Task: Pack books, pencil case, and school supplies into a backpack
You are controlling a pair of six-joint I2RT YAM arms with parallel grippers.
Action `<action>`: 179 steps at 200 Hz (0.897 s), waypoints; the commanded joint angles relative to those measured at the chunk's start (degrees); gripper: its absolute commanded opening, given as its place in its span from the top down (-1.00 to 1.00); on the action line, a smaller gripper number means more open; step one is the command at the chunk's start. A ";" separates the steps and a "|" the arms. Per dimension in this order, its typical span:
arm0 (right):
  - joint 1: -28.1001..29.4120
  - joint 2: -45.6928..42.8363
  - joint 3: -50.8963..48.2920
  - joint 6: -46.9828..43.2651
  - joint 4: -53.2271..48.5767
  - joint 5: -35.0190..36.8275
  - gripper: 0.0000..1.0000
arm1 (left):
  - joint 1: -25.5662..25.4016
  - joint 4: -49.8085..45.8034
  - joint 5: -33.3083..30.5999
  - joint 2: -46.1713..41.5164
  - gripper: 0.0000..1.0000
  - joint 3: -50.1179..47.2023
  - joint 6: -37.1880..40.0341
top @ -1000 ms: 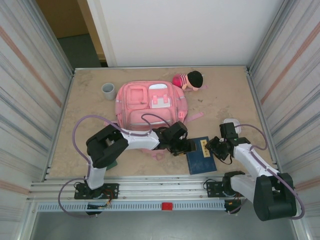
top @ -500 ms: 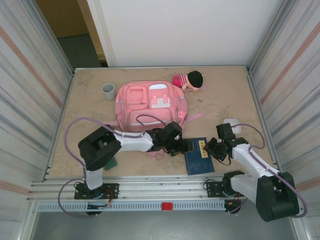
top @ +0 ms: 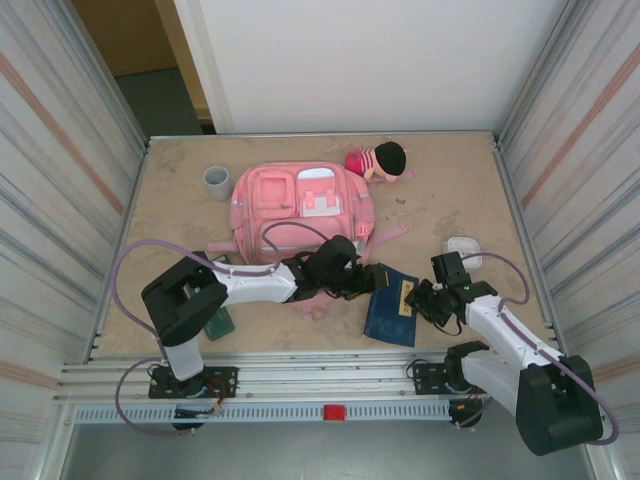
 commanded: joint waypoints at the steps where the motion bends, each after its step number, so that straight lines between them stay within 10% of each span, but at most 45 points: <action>1: 1.12 -1.00 -0.32 2.20 3.65 -6.32 0.38 | -1.24 5.96 4.36 2.82 -0.14 2.02 -0.06; 83: 1.21 0.12 -1.34 2.45 5.93 -6.37 0.45 | -1.02 12.31 8.27 0.22 -0.09 -0.77 -1.80; 179: 3.89 0.26 -1.32 3.54 5.45 -2.11 0.50 | 1.57 -17.39 -1.69 -4.81 -0.15 2.78 13.69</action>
